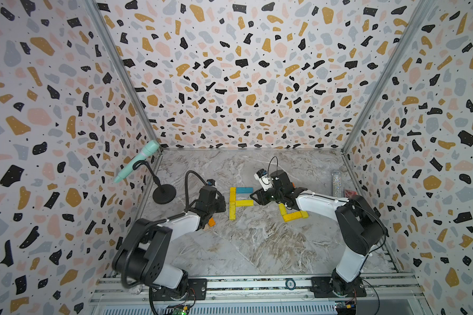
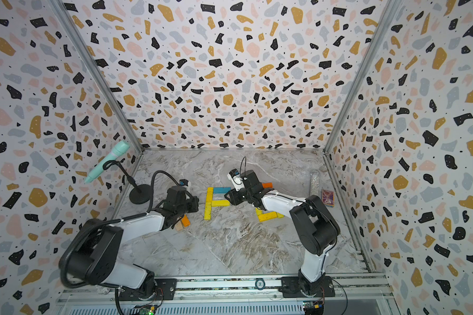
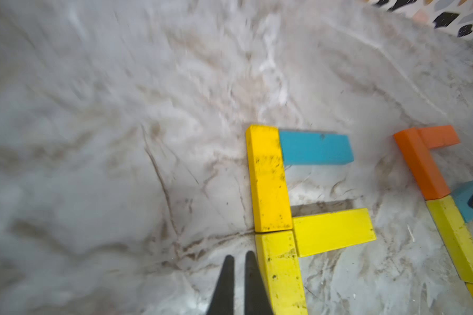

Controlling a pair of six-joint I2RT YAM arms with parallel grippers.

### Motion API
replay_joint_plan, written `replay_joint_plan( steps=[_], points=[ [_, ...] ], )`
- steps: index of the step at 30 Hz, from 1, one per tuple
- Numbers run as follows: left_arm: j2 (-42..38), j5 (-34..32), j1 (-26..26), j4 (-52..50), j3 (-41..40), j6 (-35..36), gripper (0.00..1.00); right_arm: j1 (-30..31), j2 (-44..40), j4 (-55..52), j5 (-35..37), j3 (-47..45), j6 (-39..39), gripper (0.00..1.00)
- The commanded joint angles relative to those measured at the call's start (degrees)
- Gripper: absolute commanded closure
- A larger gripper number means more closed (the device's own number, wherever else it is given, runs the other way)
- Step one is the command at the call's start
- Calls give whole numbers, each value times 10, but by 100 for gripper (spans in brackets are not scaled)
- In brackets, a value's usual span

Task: Assemble the number 6 with building blocks
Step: Assemble the building block at the center of the board, then pick up the building block from the center of the board.

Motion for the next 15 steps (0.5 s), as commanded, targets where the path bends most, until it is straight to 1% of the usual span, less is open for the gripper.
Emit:
replay_joint_plan(
  steps=[1,2,3,4,5,6,9,12,15],
  points=[
    [-112,-115,5,-64,15,8,38,62,-29,-51,59,22,-33,50],
    [-141,-134,10,-71,10,3,24,77,-27,-57,64,28,-33,49],
    [-172,-145,19,-73,2,-3,14,97,-23,-61,72,33,-31,49],
    [-202,-148,28,-77,-7,-9,7,117,-17,-61,82,39,-27,48],
    [-223,-151,38,-78,-16,-16,3,132,-11,-59,88,43,-23,48],
    [-245,-155,50,-74,-29,-26,0,151,-1,-55,94,49,-18,47],
    [-288,-151,94,-53,-73,-57,0,204,39,-59,122,84,-13,46],
    [-300,-100,148,-31,-105,-85,1,244,94,-88,159,137,-20,46],
    [-299,-68,176,-9,-127,-98,1,266,146,-114,176,181,-20,45]
  ],
)
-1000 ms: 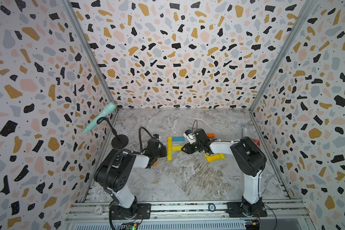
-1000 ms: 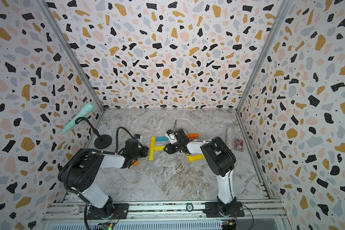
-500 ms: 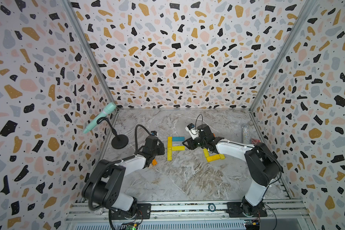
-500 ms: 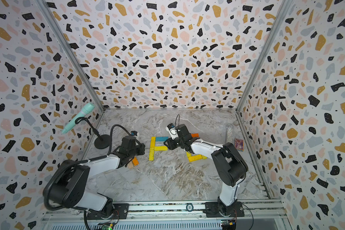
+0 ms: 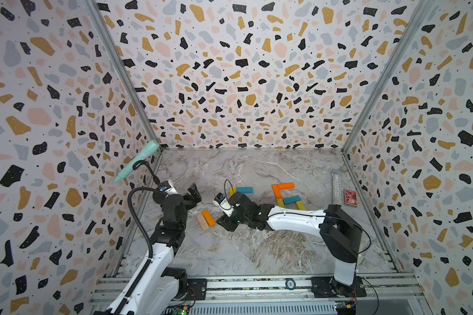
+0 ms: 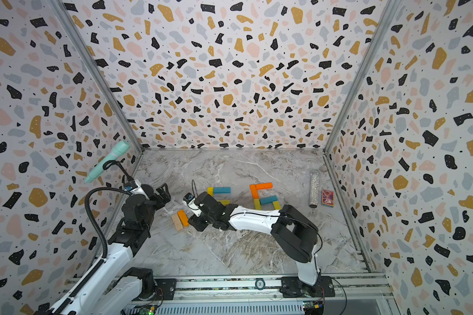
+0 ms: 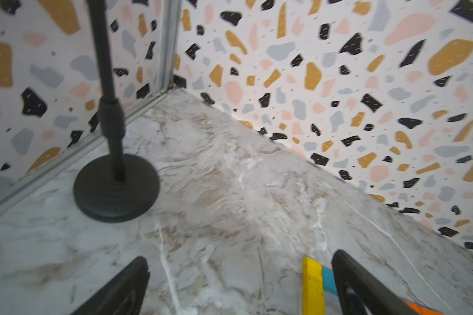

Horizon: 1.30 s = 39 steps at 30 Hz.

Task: Assemble the number 6 with building blocks
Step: Pick up the building block from the center of the board.

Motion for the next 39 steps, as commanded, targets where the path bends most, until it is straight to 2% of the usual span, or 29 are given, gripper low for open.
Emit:
replay_joint_plan(
  steps=[1,5,7,10,12,24,32,39],
  points=[
    [-1,41,21,33,-17,-28,1,14,32,-55,48,46,-4,45],
    [1,50,53,32,-20,-25,1,25,77,-65,55,74,2,44],
    [7,66,88,34,-18,-24,1,28,102,-73,54,96,5,44],
    [22,123,137,52,-16,-31,1,34,137,-86,56,130,8,43],
    [28,142,151,58,-13,-30,1,34,156,-97,61,151,15,43],
    [22,196,156,88,-22,-35,1,19,223,-124,54,216,46,46],
    [19,202,156,95,-36,-27,1,4,265,-170,55,283,67,58],
    [13,209,156,88,-36,-13,1,1,229,-167,65,277,78,73]
  ],
)
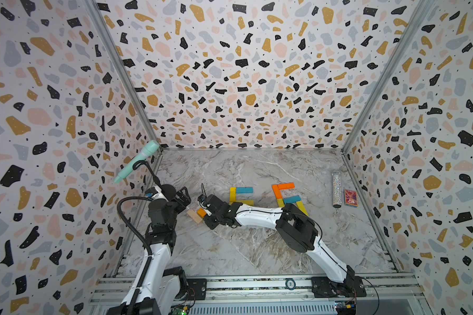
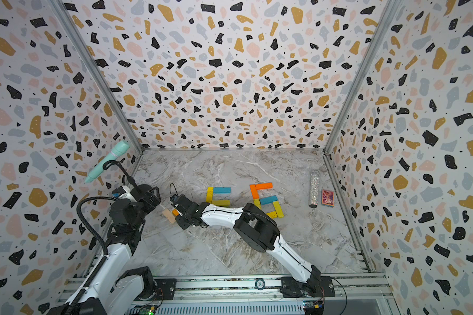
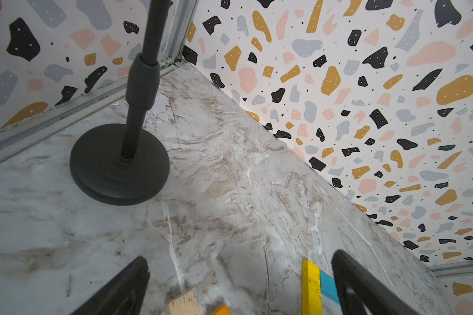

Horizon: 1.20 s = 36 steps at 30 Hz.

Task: Assemble the number 6 with building blocks
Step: Pick up the building block from the center of the board, then place the building block at the center of the board.

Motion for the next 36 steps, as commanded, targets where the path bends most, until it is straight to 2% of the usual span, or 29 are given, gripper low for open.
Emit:
replay_joint_plan(
  steps=[1,6,10,14,18,22,28,32,36],
  points=[
    [-8,15,2,18,-4,17,1,-2,-33,-45,9,-17,14,75],
    [-2,36,2,41,-15,22,1,-3,-153,15,27,-119,28,78],
    [34,75,-8,70,-15,27,1,-13,-278,48,58,-257,62,79],
    [72,68,-76,90,-4,55,1,-35,-397,73,77,-414,129,78],
    [108,48,-139,105,6,75,1,-61,-464,101,80,-527,186,78],
    [147,57,-160,135,6,77,0,-78,-470,128,67,-571,211,78],
    [205,78,-183,139,28,89,1,-86,-427,130,65,-561,224,79],
    [214,82,-188,135,32,96,0,-93,-409,144,58,-564,234,78],
    [212,79,-189,131,33,98,0,-96,-389,152,46,-558,235,72]
  ],
)
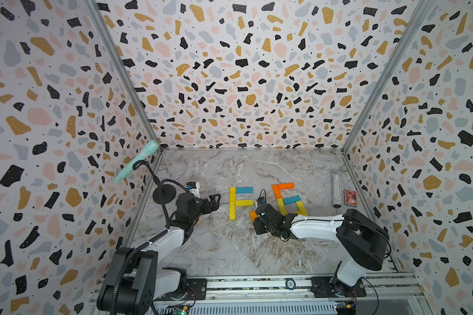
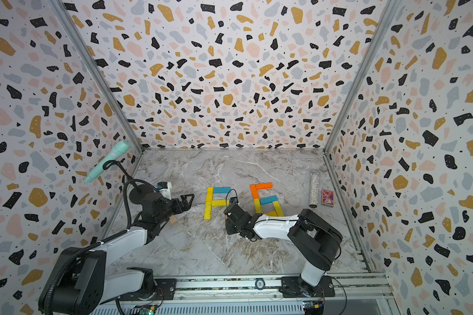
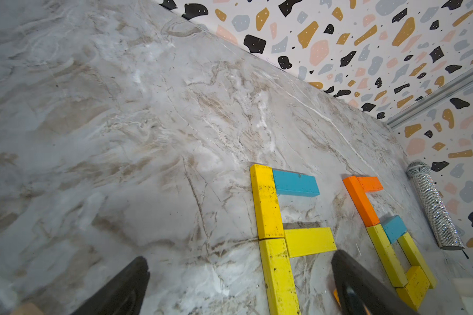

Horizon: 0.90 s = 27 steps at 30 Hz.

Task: Assemble the number 6 with building blocks
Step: Place the building block at the center of the board.

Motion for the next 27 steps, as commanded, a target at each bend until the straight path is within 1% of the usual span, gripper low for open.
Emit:
replay_joint_plan(
  steps=[1,3,4,7,11,12,16,18,20,22,27],
  points=[
    [-2,7,-2,20,14,15,0,-5,13,13,-15,20,13,68],
    [-1,7,-3,17,16,15,0,-8,18,16,-27,24,12,56],
    [1,7,-3,13,17,15,0,-9,17,20,-32,23,12,53],
    [4,6,-3,8,21,20,2,-10,-4,38,-42,11,10,49],
    [5,6,-2,8,21,21,4,-9,-76,69,-65,-34,-1,48],
    [5,6,-3,8,21,22,5,-10,-92,70,-68,-46,-2,49],
    [9,2,-3,7,22,27,5,-9,-145,65,-82,-94,-15,66],
    [9,-1,-4,7,22,30,5,-9,-155,65,-86,-113,-18,75],
    [13,-7,-6,5,23,33,5,-11,-155,76,-97,-128,-24,79],
    [19,-8,-7,4,24,34,5,-11,-149,96,-107,-140,-27,82],
    [32,-9,-12,3,28,37,5,-11,-117,128,-118,-143,-22,84]
  ],
)
